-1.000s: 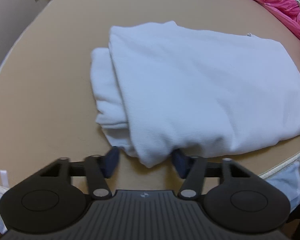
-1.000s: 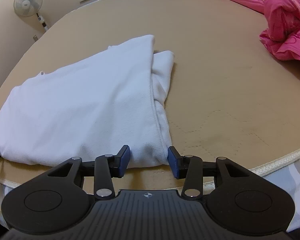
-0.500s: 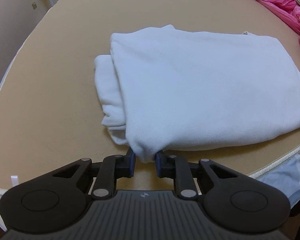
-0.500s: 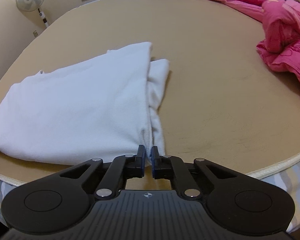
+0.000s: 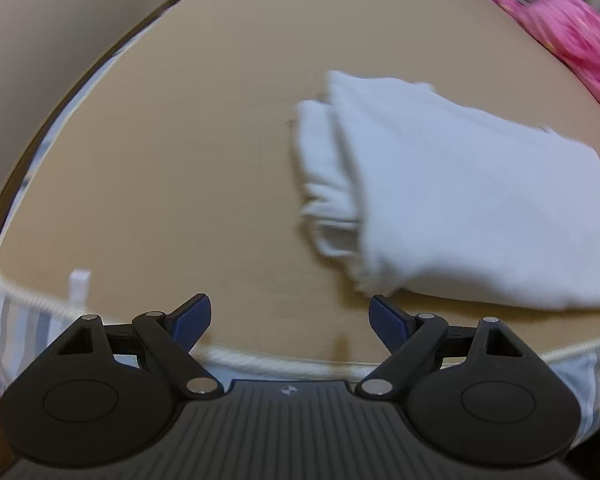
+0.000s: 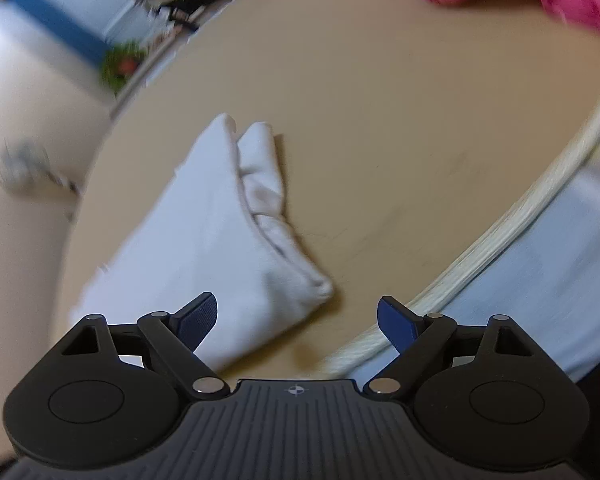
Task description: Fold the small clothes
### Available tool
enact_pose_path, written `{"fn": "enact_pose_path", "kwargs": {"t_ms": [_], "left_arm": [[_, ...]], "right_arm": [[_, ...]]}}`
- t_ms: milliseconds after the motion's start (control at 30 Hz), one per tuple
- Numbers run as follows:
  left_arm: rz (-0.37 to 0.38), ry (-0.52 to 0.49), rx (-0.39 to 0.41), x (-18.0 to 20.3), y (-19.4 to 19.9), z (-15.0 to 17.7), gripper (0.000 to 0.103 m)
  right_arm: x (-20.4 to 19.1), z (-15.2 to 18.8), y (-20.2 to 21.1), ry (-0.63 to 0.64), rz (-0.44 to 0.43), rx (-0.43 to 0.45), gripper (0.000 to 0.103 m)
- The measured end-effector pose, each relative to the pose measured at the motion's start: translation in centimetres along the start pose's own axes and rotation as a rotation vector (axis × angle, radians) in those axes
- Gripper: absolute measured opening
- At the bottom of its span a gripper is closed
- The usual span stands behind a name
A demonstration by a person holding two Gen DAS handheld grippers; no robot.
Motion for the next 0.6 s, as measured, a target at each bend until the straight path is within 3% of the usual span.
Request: {"fn": "enact_pose_path", "kwargs": {"t_ms": [133, 200, 233, 333, 400, 467, 533, 600], "left_arm": [[-0.019, 0.071, -0.029, -1.8, -0.4, 0.4, 0.090], [-0.027, 0.092, -0.037, -2.4, -0.5, 0.4, 0.090], [-0.027, 0.106, -0.041, -2.6, -0.5, 0.5, 0.090], [-0.036, 0.156, -0.056, -3.7, -0.5, 0.7, 0.090], [-0.038, 0.190, -0.066, -4.5, -0.3, 0.9, 0.090], [-0.046, 0.224, -0.073, -5.4, -0.2, 0.9, 0.090], [-0.046, 0.261, -0.079, -6.5, 0.1, 0.9, 0.090], [-0.047, 0.296, -0.081, -7.8, 0.4, 1.0, 0.090]], "right_arm": [[-0.5, -0.6, -2.5, -0.085, -0.007, 0.029, 0.087], [-1.0, -0.9, -3.7, -0.098, 0.001, 0.030, 0.061], [-1.4, -0.9, -4.3, -0.103, 0.006, 0.006, 0.012], [-4.7, -1.0, -3.8, -0.080, 0.047, 0.009, 0.013], [-9.8, -1.2, -2.9, 0.079, 0.089, 0.054, 0.013], [-17.9, -0.1, -2.4, 0.364, 0.140, 0.119, 0.012], [-26.0, 3.1, -3.0, 0.678, 0.178, 0.178, 0.012], [-32.9, 9.0, -5.1, 0.995, 0.190, 0.196, 0.012]]}}
Point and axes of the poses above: each gripper's, at about its wrist camera, not at the fingertips, and y roughly against the way its jaws point, x to its right, z to its underside, the point moved 9 cm from there along -y, roughly the way its jaws point, and after that the axes turned 9 degrees about -x, right-handed, at the moved point
